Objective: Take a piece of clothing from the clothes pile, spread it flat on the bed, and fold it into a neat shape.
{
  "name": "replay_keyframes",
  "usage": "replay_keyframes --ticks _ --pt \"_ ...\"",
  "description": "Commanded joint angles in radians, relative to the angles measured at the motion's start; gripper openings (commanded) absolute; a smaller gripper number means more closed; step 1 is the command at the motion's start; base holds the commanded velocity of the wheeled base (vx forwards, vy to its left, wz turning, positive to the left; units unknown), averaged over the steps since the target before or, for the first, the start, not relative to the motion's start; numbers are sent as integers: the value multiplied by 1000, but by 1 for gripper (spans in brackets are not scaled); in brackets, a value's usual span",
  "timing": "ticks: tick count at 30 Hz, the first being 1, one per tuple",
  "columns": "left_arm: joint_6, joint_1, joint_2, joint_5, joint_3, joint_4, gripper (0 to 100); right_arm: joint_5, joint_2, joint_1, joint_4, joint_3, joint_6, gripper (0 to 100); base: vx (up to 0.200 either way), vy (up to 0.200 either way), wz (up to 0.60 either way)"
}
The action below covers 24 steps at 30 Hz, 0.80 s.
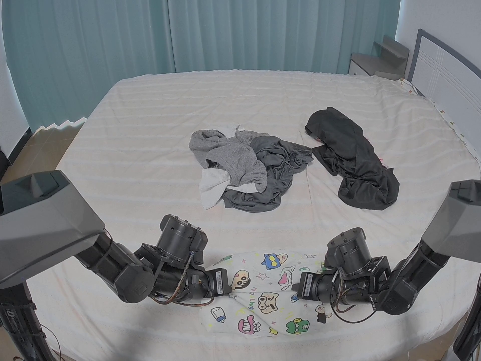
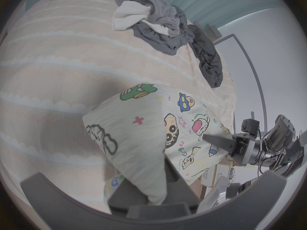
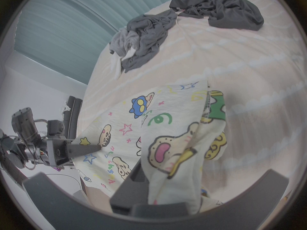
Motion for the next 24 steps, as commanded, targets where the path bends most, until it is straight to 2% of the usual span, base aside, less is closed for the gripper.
replay_keyframes --ticks 1,16,21,22,23,24 --pt "-1 0 48 2 1 1 0 -11 61 11 1 3 -2 0 0 0 0" --pt "-3 1 82 4 24 -1 0 -28 111 10 -2 3 -5 0 0 0 0" --pt "-4 0 83 25 27 -1 0 -28 116 10 -3 3 -5 0 0 0 0" --pt "-4 0 83 28 27 -1 0 -28 116 10 -3 3 -5 100 0 0 0" --pt "-4 0 85 30 28 -1 100 -28 116 10 -3 1 -2 100 0 0 0" --pt "-4 0 88 33 30 -1 100 -28 115 10 -3 4 -2 100 0 0 0"
